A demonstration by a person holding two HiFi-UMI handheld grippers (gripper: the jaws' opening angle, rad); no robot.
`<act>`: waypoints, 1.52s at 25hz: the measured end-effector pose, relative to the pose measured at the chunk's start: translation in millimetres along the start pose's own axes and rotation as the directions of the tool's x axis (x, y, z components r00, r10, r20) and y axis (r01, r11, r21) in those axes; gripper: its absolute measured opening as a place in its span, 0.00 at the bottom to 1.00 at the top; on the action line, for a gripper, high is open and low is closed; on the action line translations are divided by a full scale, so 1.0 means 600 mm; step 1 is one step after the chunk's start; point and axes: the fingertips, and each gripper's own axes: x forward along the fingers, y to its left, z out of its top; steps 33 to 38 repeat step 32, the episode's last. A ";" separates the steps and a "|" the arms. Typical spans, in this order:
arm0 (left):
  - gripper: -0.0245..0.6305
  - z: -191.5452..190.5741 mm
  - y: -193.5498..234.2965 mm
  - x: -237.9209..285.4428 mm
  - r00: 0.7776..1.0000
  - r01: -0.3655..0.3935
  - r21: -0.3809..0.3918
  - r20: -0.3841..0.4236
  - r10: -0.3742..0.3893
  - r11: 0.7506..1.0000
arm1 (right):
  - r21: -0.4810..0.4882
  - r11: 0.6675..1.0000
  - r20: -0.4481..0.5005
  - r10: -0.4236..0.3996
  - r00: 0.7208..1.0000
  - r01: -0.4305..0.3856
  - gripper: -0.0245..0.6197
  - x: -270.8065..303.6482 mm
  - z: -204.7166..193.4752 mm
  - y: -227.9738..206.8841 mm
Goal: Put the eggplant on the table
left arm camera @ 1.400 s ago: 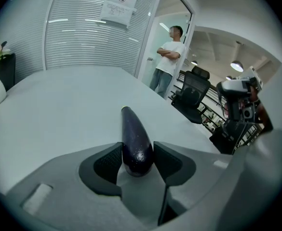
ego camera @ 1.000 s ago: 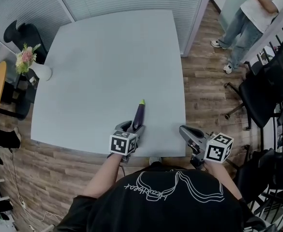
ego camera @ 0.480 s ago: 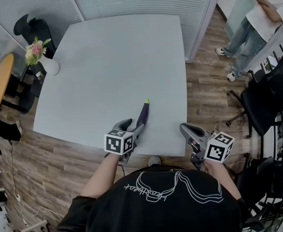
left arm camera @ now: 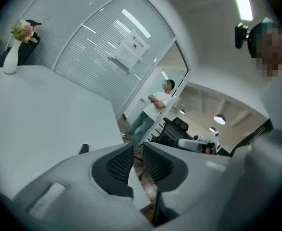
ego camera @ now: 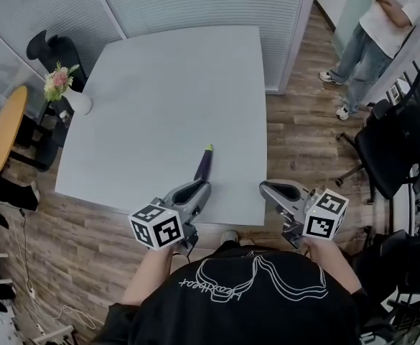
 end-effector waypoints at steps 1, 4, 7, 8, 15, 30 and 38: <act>0.13 0.010 -0.023 -0.004 0.999 0.022 -0.003 0.026 -0.022 1.000 | -0.007 1.000 -0.001 0.009 1.000 -0.009 0.05 -0.005 0.005 0.002; 0.09 0.026 -0.084 -0.015 0.997 0.050 0.044 0.065 -0.052 0.998 | -0.032 0.999 -0.003 0.036 0.999 -0.036 0.05 -0.017 0.018 0.017; 0.07 0.028 -0.135 -0.020 0.994 0.054 0.126 0.086 -0.065 0.991 | -0.070 0.995 -0.010 0.065 0.998 -0.066 0.05 -0.027 0.026 0.037; 0.07 0.025 -0.148 -0.020 0.994 0.050 0.154 0.088 -0.064 0.987 | -0.081 0.994 -0.011 0.075 0.997 -0.076 0.05 -0.030 0.027 0.043; 0.07 0.005 -0.191 -0.019 0.995 0.018 0.200 0.092 -0.037 0.980 | -0.098 0.988 -0.026 0.120 0.992 -0.122 0.05 -0.046 0.021 0.060; 0.07 0.008 -0.180 -0.044 0.993 -0.042 0.176 0.118 0.021 0.984 | -0.115 0.979 -0.078 0.159 0.984 -0.168 0.05 -0.027 0.023 0.081; 0.07 0.011 -0.173 -0.048 0.992 -0.051 0.167 0.121 0.030 0.985 | -0.100 0.979 -0.076 0.170 0.982 -0.177 0.05 -0.021 0.024 0.086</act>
